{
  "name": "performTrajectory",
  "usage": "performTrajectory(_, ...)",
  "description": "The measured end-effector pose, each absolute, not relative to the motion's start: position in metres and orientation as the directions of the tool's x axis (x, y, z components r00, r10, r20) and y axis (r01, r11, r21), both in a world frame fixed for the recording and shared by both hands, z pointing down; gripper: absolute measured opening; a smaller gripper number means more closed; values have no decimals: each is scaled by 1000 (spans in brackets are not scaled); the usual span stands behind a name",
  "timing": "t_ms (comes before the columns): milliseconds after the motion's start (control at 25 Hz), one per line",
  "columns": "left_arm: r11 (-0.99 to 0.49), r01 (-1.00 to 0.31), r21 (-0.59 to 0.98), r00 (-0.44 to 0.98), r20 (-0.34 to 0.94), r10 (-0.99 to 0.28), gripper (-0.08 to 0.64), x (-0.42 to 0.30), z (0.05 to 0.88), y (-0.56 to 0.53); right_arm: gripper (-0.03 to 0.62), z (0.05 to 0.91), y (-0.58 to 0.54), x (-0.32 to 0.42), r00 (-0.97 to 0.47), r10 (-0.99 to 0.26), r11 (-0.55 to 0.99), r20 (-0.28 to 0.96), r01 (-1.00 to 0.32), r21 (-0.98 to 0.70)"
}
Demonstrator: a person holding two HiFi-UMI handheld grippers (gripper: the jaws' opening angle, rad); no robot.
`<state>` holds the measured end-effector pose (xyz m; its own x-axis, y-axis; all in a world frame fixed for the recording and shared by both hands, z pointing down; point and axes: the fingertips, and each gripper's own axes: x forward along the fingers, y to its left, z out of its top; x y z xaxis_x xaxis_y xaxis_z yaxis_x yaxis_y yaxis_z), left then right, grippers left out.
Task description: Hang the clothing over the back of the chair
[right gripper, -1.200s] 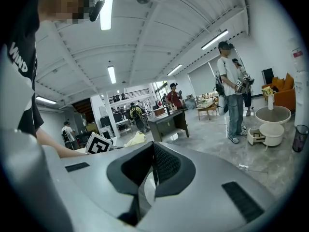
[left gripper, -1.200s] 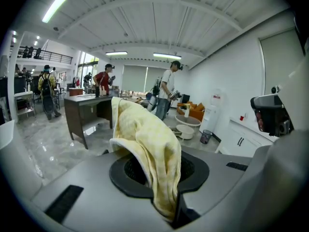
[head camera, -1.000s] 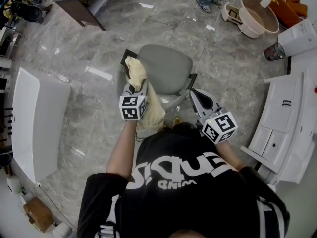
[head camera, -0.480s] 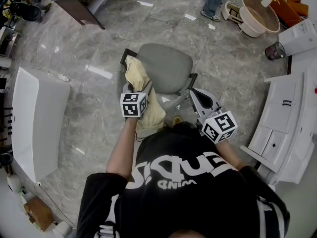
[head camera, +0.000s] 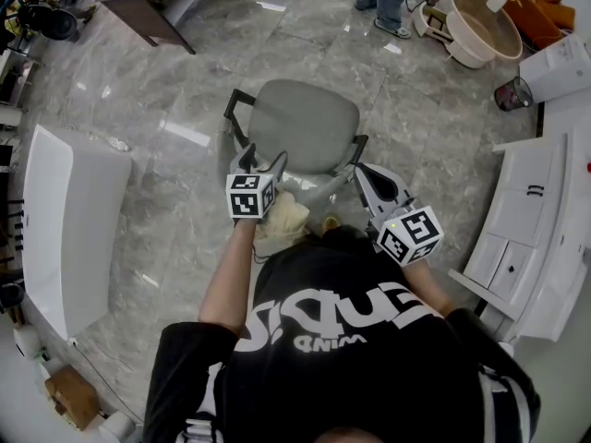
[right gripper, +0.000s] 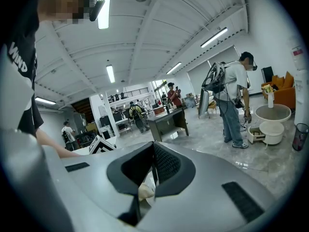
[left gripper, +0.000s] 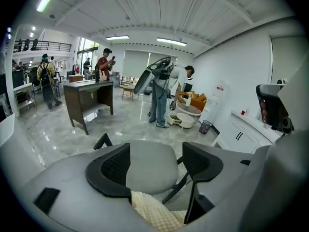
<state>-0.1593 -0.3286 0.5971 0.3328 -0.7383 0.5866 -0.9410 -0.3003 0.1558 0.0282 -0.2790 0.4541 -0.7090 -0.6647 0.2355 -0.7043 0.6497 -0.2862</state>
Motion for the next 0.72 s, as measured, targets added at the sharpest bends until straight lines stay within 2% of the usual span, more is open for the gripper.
performTrajectory(320, -295, -944, 149, 325, 570, -755, 322, -161, 584, -325, 14, 453, -273, 29, -711, -664, 654, 229, -702, -281)
performTrajectory(480, -298, -947, 121, 315, 537, -782, 163, -163, 563, -322, 14, 451, -269, 27, -715, -662, 658, 225, -698, -282)
performTrajectory(560, -281, -953, 110, 296, 527, -797, 51, -165, 556, -320, 14, 451, -266, 26, -719, -659, 663, 222, -694, -280)
performTrajectory(640, -266, -957, 115, 286, 518, -806, 17, -167, 549, -318, 14, 451, -264, 25, -722, -656, 667, 220, -691, -279)
performTrajectory(720, -268, -954, 132, 298, 496, -816, 15, -166, 540, -315, 14, 450, -262, 25, -724, -654, 670, 218, -688, -278)
